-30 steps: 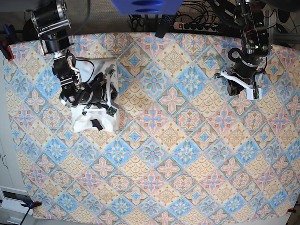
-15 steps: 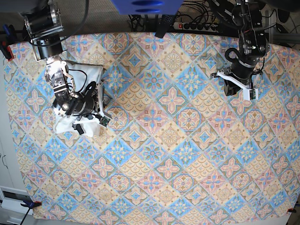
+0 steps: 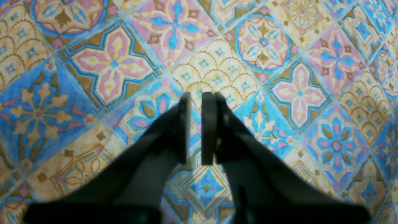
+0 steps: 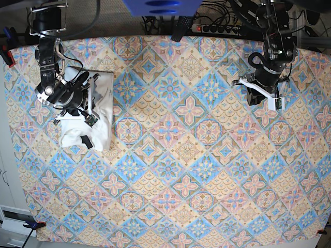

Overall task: Fold the T-shirt properly
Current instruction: 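Press and square the bundle's edges with the right gripper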

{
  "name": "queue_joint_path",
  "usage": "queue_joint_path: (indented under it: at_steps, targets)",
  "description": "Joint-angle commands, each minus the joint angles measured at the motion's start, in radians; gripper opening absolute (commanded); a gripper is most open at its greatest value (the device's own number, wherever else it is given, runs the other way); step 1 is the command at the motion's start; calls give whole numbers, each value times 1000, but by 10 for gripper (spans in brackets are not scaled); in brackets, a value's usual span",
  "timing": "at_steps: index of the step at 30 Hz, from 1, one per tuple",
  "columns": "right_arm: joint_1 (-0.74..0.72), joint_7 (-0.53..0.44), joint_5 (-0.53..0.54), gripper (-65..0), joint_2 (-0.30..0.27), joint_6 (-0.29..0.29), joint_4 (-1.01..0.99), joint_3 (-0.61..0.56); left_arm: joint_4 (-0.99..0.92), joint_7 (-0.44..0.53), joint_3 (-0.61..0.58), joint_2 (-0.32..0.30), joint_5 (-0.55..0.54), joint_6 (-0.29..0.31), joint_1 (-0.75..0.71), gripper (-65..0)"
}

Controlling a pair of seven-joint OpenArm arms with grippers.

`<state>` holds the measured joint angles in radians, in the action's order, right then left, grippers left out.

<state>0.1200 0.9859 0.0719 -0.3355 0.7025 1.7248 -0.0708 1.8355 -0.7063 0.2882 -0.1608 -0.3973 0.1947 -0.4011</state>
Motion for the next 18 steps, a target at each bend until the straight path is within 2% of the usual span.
queue_joint_path:
  at_steps: [1,10,16,18]
  targets:
    - [-21,-28,6,-608,-10,-4,-12,7,19,20,3,-7,-5,4,1,-601]
    - [-26,-161,6,-608,-6,-4,-277,-27,20,20,1,-7,-5,4,1,-601]
    - [-26,-192,6,-608,-1,-4,-294,-105,20,20,1,-7,-5,4,1,-601]
    - [-26,-192,4,-608,26,-4,-294,-99,20,20,1,-7,-5,4,1,-601]
